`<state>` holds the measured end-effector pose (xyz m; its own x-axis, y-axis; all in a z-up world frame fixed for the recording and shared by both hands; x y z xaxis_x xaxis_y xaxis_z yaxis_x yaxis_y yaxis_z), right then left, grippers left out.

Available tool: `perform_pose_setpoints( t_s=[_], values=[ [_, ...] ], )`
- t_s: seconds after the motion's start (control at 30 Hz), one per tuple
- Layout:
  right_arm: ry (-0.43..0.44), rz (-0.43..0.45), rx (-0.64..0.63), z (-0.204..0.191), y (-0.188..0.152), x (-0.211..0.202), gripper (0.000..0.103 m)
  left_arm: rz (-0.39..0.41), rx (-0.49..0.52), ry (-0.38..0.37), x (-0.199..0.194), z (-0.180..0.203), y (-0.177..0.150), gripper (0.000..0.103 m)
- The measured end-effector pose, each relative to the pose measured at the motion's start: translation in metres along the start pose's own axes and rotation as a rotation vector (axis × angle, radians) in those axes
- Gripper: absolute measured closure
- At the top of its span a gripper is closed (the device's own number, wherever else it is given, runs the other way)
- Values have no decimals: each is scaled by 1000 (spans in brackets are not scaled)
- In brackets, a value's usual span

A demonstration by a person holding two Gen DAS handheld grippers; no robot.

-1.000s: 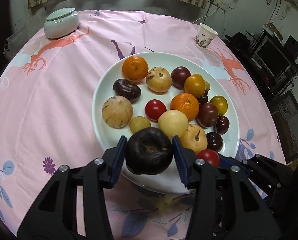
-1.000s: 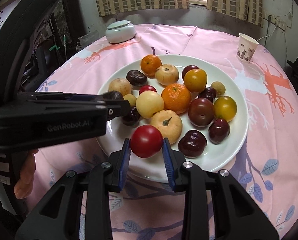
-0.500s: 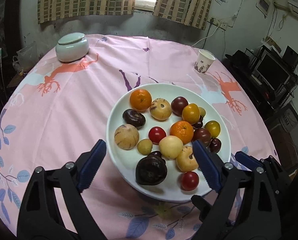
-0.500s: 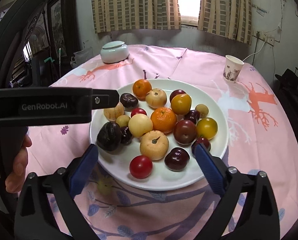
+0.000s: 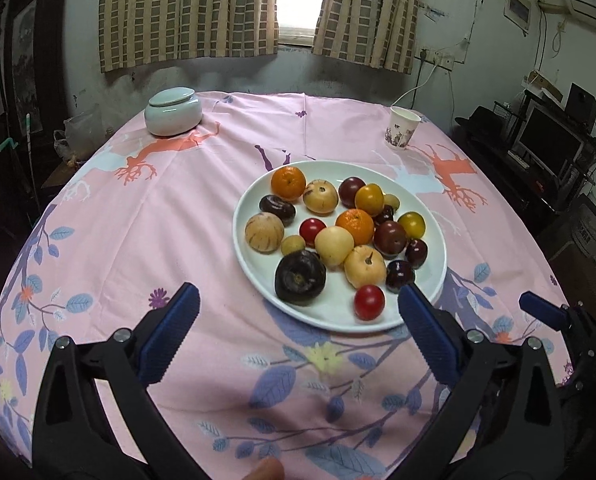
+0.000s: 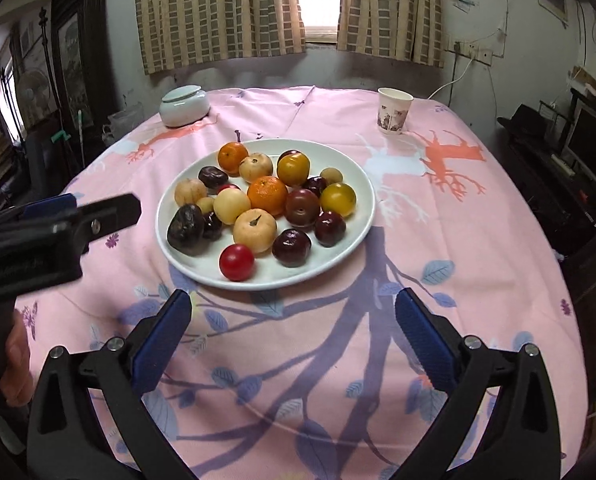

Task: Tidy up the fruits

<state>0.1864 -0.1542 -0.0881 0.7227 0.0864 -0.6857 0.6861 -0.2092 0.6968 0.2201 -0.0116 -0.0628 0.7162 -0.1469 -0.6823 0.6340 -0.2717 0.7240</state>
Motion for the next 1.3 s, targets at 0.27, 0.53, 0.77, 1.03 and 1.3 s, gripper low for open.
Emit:
perform_pose_setpoints(
  t_s=[0.27,0.53,0.77,1.03,1.3],
  values=[
    [-26,-14,-15,1,-11,-5,1,-13,23,17,-24,12,-21,2],
    [-21,-27,-3,2,-15,-7,1,-14,6,44,-30,5,-21,2],
    [-18,-29,1,0,-16,-9,1,-16,4,41,-32,6,-22,2],
    [-30,-29,20,5,-15,-10,1,15,41,47,-37,11,-17,2],
    [-31,-29,20,6,-15,-10,1,-17,12,20,-34,12,-21,2]
  ],
)
Point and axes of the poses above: each gripper's, at about its wrist camera, not at the fingertips, and x roughly the way its jaws point, z to its right, y to its top, the point moved 10 cm from there along x, roughly the way its jaws point, and after that the axes turned 15 degrees about x, right-handed, at the moved point
